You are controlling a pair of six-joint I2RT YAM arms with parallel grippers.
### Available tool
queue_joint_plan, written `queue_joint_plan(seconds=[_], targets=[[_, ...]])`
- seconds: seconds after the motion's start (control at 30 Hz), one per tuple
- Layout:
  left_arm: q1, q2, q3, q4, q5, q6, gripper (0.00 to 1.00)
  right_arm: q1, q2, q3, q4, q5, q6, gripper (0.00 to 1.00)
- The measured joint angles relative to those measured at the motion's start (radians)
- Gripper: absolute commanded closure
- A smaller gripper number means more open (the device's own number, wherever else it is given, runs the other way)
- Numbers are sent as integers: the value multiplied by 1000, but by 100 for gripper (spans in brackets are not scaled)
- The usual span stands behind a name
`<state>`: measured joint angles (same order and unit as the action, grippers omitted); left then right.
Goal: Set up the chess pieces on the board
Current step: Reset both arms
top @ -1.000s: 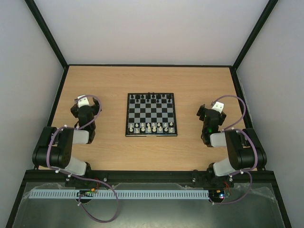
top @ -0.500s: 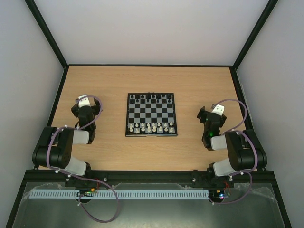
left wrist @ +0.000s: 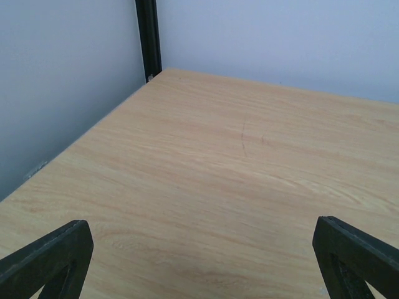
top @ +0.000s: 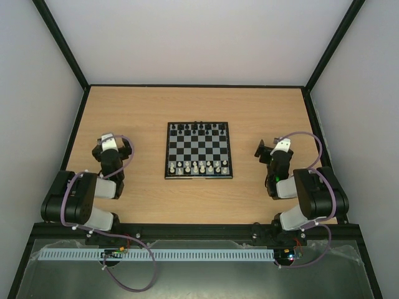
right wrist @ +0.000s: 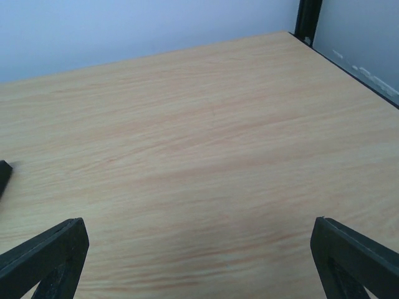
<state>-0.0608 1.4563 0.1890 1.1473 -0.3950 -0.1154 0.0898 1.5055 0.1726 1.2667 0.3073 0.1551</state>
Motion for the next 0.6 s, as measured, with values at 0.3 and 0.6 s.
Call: queue_joint_plan(seconds=[0.3, 0.6], targets=[[27, 33, 108, -40, 66, 0, 0, -8, 11, 42, -27, -13, 5, 1], [20, 64, 41, 40, 89, 12, 0, -10, 10, 42, -31, -10, 6, 1]])
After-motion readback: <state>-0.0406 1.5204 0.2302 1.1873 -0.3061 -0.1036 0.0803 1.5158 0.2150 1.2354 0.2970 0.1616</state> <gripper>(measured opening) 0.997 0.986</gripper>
